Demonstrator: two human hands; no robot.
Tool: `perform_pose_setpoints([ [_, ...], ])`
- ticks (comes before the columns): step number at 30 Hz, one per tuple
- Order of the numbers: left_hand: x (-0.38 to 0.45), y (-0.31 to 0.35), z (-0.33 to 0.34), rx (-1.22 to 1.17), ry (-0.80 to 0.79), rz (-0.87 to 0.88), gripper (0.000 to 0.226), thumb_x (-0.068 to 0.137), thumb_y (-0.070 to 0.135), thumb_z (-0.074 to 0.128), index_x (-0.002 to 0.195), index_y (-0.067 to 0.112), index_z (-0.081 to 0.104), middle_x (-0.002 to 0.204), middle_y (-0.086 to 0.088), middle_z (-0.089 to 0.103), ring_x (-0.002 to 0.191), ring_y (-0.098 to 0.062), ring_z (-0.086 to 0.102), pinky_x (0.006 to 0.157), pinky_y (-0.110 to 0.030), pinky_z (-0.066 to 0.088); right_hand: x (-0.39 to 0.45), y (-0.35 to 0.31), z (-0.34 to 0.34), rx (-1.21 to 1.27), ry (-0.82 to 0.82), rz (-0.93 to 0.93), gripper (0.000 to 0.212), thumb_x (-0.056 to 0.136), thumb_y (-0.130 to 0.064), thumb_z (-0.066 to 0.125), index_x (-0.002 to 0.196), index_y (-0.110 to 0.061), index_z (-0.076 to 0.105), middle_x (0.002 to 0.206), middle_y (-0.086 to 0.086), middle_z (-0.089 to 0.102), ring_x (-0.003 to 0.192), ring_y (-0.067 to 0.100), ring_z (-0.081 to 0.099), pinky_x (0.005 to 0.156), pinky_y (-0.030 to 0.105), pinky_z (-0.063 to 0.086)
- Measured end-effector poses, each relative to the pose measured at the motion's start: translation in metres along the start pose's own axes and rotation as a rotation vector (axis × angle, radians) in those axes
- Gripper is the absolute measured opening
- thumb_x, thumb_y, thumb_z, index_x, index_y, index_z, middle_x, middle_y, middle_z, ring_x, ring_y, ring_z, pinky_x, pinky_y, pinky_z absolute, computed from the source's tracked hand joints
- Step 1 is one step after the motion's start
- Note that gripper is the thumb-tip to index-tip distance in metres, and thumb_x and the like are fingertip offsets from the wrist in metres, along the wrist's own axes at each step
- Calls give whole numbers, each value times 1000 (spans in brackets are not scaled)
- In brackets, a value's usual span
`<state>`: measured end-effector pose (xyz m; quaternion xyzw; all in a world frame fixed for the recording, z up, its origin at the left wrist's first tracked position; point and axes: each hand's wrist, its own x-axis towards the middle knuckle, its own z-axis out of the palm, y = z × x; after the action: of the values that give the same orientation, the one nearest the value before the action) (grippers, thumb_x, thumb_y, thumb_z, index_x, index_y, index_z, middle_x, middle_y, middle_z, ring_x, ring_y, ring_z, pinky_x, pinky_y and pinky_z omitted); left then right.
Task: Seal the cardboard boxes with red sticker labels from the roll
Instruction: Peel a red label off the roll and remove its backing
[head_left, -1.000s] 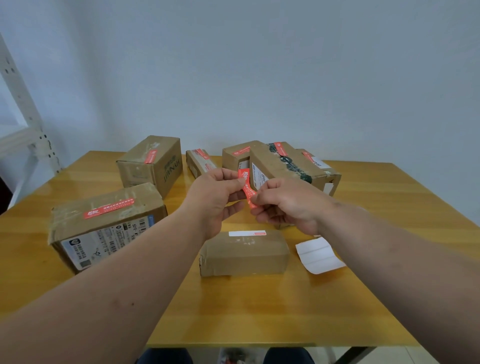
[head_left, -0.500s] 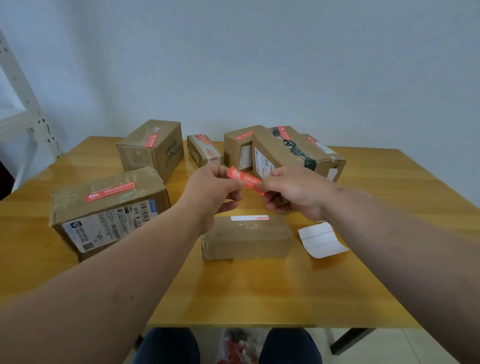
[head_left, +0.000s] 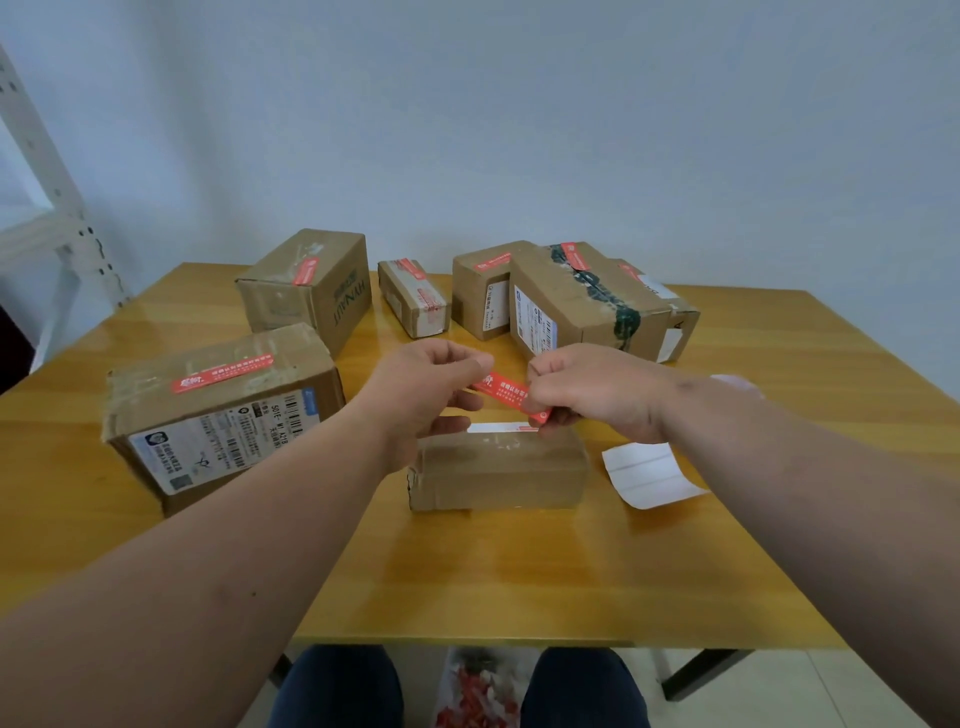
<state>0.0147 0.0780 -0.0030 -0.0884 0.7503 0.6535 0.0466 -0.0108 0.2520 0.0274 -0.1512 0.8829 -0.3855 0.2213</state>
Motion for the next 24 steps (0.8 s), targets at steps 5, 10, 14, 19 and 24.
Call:
perform_pose_setpoints([
  [5, 0, 0, -3, 21, 2, 6, 3, 88, 11, 69, 91, 10, 69, 80, -6, 67, 68, -12, 62, 59, -24, 54, 1, 6, -1, 30, -33, 11, 14, 86, -11, 62, 73, -13, 58, 75, 5, 64, 70, 16, 66, 75, 30, 46],
  [10, -3, -1, -3, 29, 46, 30, 2, 87, 9, 70, 87, 11, 70, 80, -5, 67, 71, -14, 62, 61, -25, 54, 3, 18, -5, 216, 56, 98, 13, 89, -18, 68, 80, -8, 68, 72, 6, 69, 67, 16, 67, 73, 30, 51],
  [14, -5, 0, 2, 59, 82, 63, 2, 88, 10, 69, 88, 11, 70, 81, -6, 67, 72, -14, 61, 61, -25, 54, 4, 19, -5, 253, 67, 161, 12, 88, -18, 70, 86, -6, 69, 71, 5, 71, 64, 16, 69, 61, 25, 51],
  [19, -5, -1, 2, 99, 117, 58, 2, 88, 10, 70, 87, 11, 70, 81, -6, 68, 71, -14, 62, 58, -24, 53, 2, 13, -6, 161, 53, 165, 14, 93, -20, 63, 85, -9, 61, 70, 7, 65, 59, 15, 60, 61, 27, 42],
  [24, -4, -3, 4, 271, 100, 57, 1, 89, 11, 67, 88, 10, 67, 84, -9, 67, 71, -14, 60, 54, -22, 51, 1, 8, 3, -143, 34, 142, 18, 98, -28, 51, 86, -16, 54, 85, 5, 56, 75, 15, 51, 68, 26, 37],
])
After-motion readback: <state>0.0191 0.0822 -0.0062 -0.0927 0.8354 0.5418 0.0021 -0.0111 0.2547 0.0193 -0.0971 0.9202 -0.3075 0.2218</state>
